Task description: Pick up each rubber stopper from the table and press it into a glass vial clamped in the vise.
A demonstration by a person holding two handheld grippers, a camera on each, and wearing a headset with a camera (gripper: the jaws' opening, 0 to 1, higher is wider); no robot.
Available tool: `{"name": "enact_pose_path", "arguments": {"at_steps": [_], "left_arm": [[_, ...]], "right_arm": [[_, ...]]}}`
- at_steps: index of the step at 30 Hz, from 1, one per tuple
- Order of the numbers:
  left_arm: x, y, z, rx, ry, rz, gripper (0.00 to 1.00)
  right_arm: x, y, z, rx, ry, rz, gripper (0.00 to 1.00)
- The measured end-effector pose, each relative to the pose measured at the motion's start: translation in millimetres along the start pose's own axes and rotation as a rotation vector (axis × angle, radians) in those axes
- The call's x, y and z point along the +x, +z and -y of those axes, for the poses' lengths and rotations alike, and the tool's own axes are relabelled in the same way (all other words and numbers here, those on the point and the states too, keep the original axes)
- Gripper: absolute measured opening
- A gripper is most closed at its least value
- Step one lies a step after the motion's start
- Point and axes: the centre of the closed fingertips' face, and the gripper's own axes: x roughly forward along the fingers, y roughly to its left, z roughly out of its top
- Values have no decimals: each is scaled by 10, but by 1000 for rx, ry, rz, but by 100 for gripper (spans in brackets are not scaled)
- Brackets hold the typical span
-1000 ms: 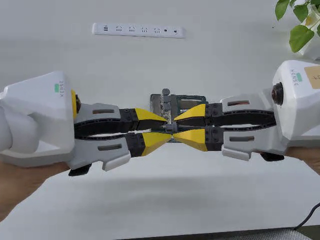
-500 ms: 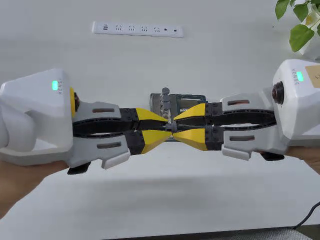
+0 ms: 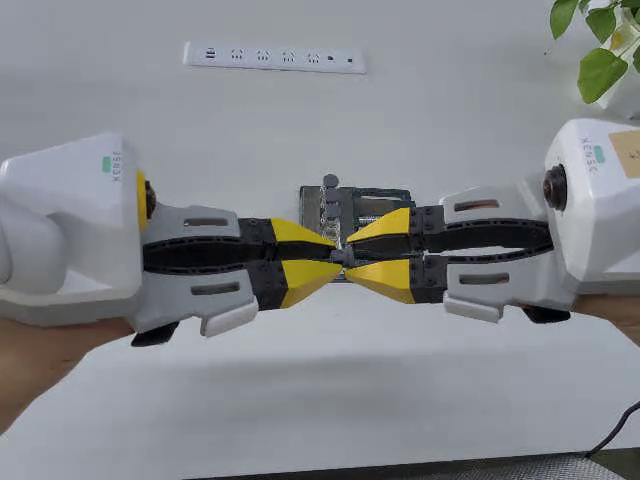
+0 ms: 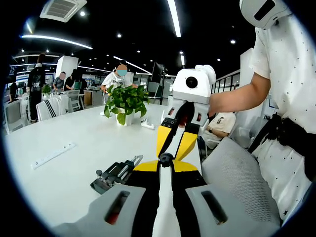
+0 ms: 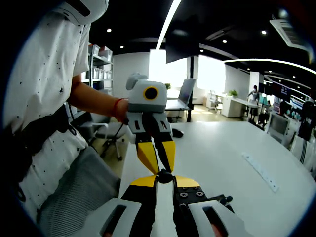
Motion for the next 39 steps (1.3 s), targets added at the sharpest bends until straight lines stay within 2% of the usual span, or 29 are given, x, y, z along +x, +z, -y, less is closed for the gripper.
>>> {"name": "enact_pose_path", "arguments": {"at_steps": [17,21,39], "left_arm": [[-38,22,33,-45,-29,25,4],[-52,62,40,-71,-40,50,4],[-113,163,103,-148,-99,106,4]], "right_arm": [[-21,76,-32,-2,12,19,8],[-31,87,-45,-5,17,20,8],[-78,218,-105,-27,42,43,7]]}}
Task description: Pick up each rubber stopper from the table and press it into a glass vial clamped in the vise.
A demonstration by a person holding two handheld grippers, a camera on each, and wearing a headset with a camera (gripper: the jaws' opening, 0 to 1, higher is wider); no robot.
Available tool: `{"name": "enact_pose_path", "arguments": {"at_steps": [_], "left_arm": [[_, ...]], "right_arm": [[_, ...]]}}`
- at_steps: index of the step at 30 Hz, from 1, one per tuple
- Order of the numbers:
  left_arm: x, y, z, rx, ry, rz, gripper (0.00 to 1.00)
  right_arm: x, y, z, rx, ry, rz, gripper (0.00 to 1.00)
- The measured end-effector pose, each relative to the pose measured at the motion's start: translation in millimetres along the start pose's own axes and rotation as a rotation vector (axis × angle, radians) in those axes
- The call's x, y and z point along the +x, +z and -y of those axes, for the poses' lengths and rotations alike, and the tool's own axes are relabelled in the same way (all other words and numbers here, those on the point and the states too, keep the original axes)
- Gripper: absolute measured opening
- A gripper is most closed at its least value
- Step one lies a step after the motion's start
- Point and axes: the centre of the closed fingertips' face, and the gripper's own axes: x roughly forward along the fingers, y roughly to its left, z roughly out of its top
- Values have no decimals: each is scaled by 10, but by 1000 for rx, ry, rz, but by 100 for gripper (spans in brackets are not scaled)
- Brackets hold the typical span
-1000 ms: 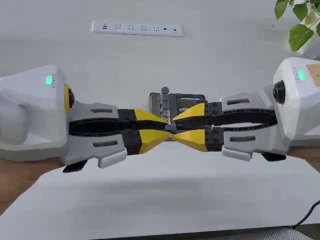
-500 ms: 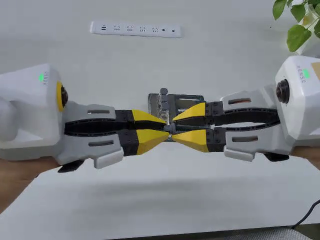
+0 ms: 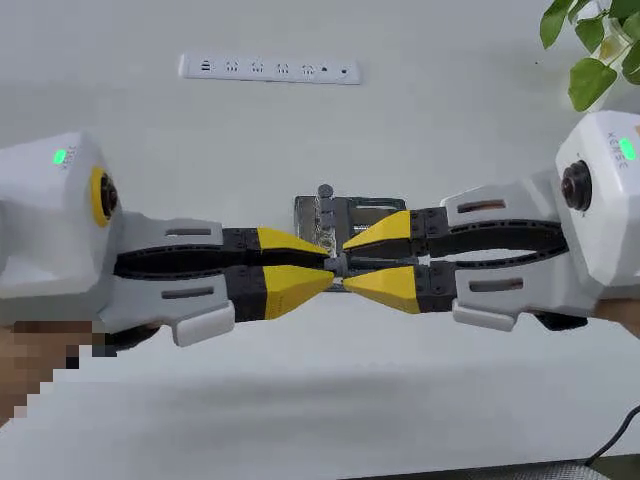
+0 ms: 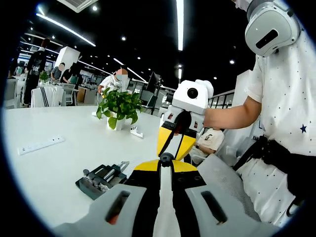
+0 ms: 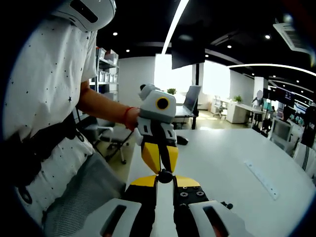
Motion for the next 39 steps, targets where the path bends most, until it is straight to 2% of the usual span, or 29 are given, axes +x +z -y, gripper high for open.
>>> {"name": "enact_pose_path", "arguments": {"at_steps": [2,11,19,27,39], "left_arm": [[-16,16,13,-22,-15,13,4],[-40,64,49,-47,-48,37,3],[-48,66,72,-57,-64,35,3],[-41,61,69,-63,-72,34,3],[-25,20,31,-43,-53,27,4]], "right_arm": [[-1,28,-15,1,6,6,7],[-8,100,-37,-5,27,20,7],[-10,102,-54,-3,43,19,7],[-12,97,-56,0,48,15,7],[2,48,-25,34,38,1,6]]}}
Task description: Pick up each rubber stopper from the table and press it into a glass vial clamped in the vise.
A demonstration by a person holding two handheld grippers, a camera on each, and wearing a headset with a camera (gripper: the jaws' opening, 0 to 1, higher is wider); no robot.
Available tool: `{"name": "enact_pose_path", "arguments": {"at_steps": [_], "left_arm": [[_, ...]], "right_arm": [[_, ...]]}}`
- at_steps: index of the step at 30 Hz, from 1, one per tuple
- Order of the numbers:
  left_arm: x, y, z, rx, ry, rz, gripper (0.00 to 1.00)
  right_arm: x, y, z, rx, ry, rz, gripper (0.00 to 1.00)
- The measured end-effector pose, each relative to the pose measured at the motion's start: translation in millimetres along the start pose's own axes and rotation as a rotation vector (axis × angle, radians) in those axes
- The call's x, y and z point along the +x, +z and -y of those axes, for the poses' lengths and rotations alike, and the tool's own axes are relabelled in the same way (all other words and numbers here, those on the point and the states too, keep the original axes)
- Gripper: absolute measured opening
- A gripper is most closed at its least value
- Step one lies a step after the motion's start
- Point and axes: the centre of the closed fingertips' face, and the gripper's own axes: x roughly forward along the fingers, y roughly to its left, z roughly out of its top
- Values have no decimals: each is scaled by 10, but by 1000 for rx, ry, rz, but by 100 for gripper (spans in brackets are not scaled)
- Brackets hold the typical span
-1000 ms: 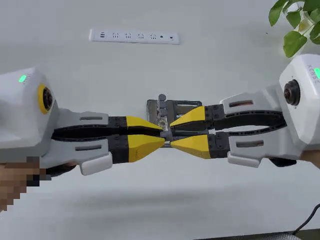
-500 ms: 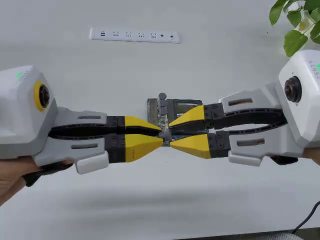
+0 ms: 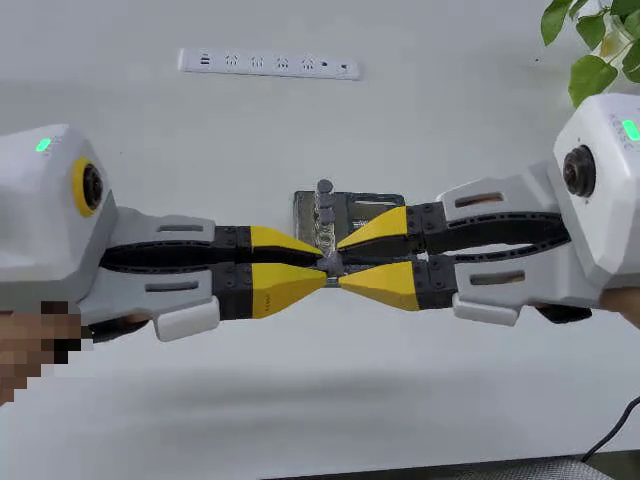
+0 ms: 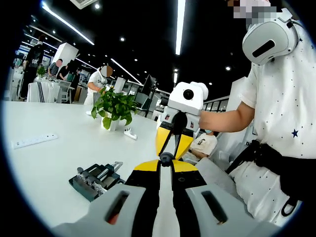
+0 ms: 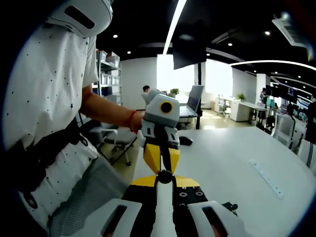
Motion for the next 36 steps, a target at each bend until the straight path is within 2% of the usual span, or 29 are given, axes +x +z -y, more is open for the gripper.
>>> {"name": "enact_pose_path", "arguments": {"at_steps": [11,19,23,30,36], "left_arm": [[-19,-76,-36,3,18,-10,8],[-75,-136,-121,15,64,-16,16],[-104,-181,-179,38,95,-33,21],[-134,-292,-269,66,147,-69,34],[-175,-366,-349,95,196,-95,45]], "right_arm": [[13,-47,50,20,-6,-21,6],[-33,-118,191,32,-38,-60,6],[-44,-184,305,43,-64,-97,6],[-50,-451,599,58,-114,-216,6],[-1,-625,790,80,-133,-307,6]]}}
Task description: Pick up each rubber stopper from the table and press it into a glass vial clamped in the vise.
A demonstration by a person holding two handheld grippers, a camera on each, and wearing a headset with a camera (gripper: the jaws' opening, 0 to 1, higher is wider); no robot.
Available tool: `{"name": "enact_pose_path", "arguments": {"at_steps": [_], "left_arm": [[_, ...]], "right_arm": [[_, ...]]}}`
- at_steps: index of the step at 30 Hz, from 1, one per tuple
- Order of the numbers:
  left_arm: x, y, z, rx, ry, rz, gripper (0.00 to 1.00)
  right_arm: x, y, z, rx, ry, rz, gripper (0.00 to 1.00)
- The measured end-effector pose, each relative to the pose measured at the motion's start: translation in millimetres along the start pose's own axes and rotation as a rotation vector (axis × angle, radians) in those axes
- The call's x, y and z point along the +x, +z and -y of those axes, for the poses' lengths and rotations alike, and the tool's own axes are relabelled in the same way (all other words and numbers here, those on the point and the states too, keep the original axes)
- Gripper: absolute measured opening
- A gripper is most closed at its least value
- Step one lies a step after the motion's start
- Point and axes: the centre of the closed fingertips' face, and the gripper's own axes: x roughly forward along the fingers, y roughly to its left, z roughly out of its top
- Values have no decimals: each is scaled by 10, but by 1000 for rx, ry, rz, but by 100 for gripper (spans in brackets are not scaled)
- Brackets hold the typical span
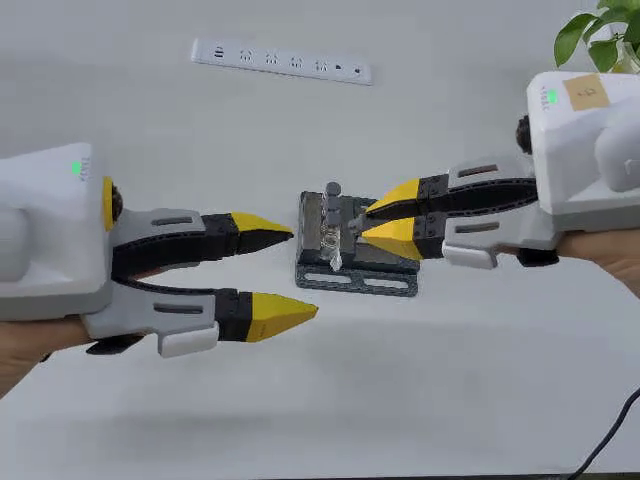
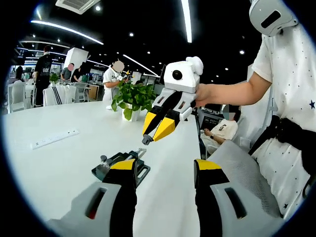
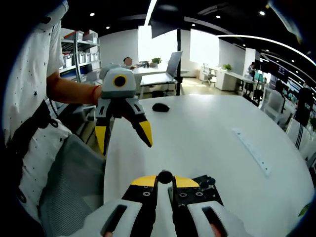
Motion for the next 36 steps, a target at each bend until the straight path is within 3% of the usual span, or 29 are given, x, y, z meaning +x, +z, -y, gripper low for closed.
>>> {"name": "enact_pose_path", "arguments": {"at_steps": [13,21,29,36], "left_arm": [[-25,-242,-146,55,85,-68,70],[-50,-317,-215,72,123,-72,82],[-74,-392,-265,87,141,-82,89],[-91,-438,-296,98,154,-88,92]], "right_arm": [[300,-185,228,-4,-6,-166,6],[493,-432,359,-73,-5,-320,6],[631,-514,426,-125,9,-409,6],[693,-586,397,-139,32,-456,6]]}}
